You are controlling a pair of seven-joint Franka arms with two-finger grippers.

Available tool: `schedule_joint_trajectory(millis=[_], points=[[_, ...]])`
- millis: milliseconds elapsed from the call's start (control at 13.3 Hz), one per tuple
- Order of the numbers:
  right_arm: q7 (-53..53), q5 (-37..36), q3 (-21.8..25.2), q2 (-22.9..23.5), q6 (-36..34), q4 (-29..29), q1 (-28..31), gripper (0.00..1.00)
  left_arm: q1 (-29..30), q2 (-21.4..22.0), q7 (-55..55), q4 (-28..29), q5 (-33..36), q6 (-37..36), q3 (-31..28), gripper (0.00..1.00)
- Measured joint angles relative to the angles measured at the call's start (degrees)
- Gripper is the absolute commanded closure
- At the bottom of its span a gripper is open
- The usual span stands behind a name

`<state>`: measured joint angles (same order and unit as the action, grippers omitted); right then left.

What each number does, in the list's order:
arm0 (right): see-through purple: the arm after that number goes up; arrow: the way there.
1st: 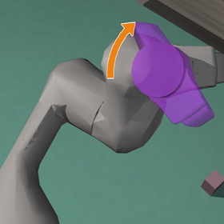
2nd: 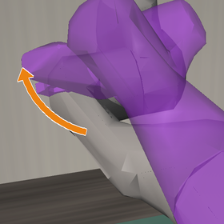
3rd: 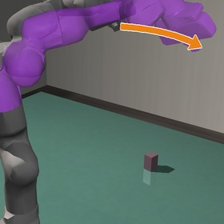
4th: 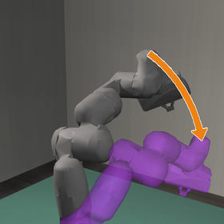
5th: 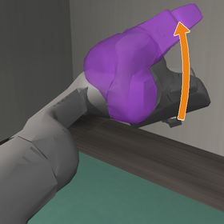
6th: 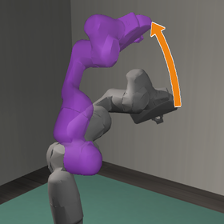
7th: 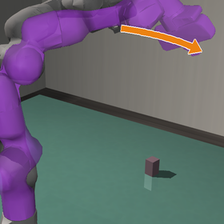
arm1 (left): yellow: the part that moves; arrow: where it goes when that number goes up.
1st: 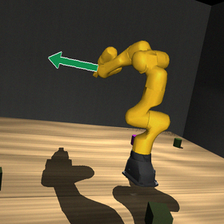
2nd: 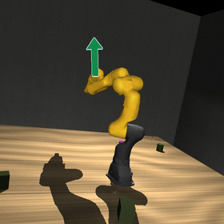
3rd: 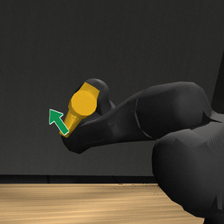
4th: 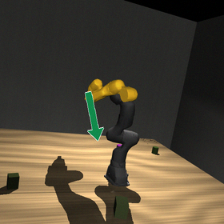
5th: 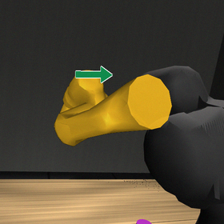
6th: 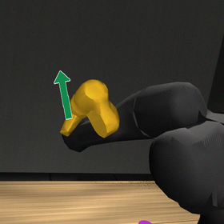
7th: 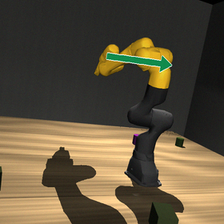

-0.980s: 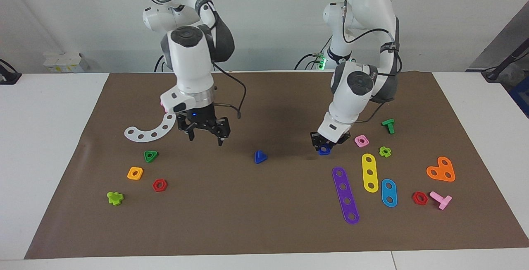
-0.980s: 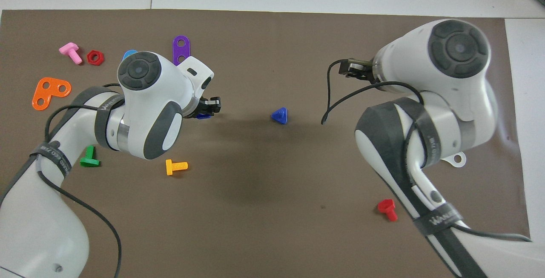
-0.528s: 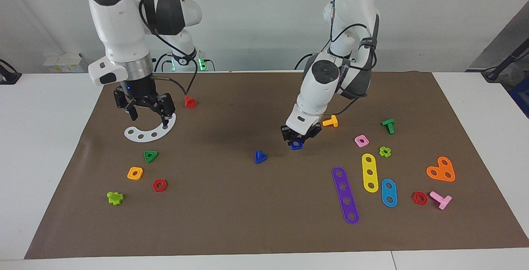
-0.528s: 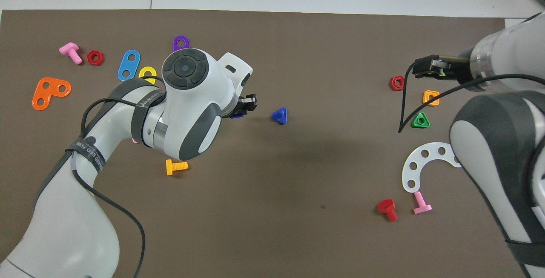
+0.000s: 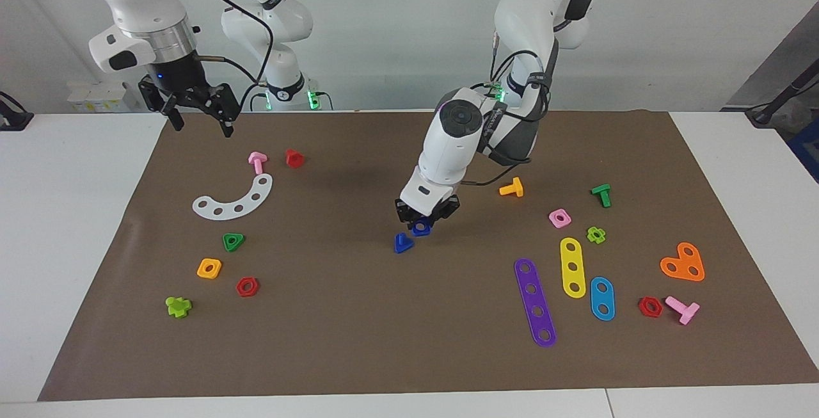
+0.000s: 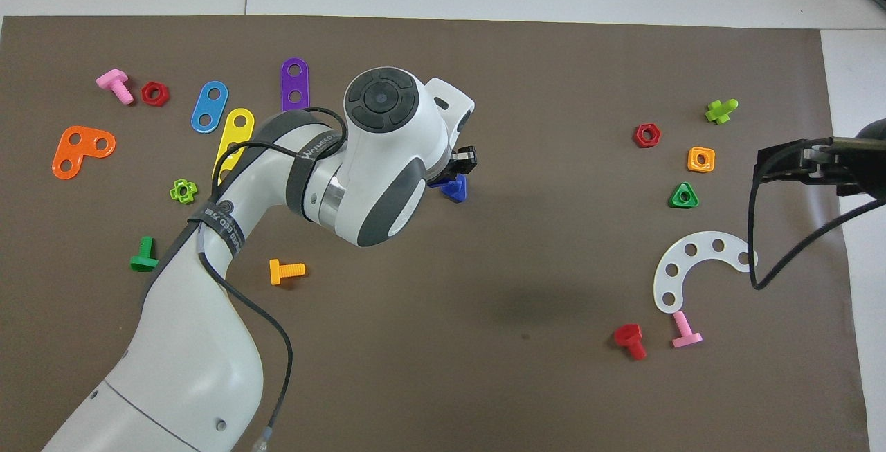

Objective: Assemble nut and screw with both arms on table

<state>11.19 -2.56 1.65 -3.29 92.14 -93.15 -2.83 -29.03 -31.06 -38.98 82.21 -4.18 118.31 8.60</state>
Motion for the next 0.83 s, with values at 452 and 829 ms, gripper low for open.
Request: schedule_joint_trajectory(millis=[452, 829], points=[[-1.27, 1.23, 0.06, 0.21, -1.28, -0.49, 1.67, 0.00, -2.23, -1.23, 0.04, -1.07, 0.18, 0.73, -0.08, 1.00], [-3.16, 1.29, 0.07, 0.20, -1.64, -0.57, 1.70, 0.00, -3.53, -2.06, 0.04, -1.08, 1.26, 1.51, -0.20, 1.00]])
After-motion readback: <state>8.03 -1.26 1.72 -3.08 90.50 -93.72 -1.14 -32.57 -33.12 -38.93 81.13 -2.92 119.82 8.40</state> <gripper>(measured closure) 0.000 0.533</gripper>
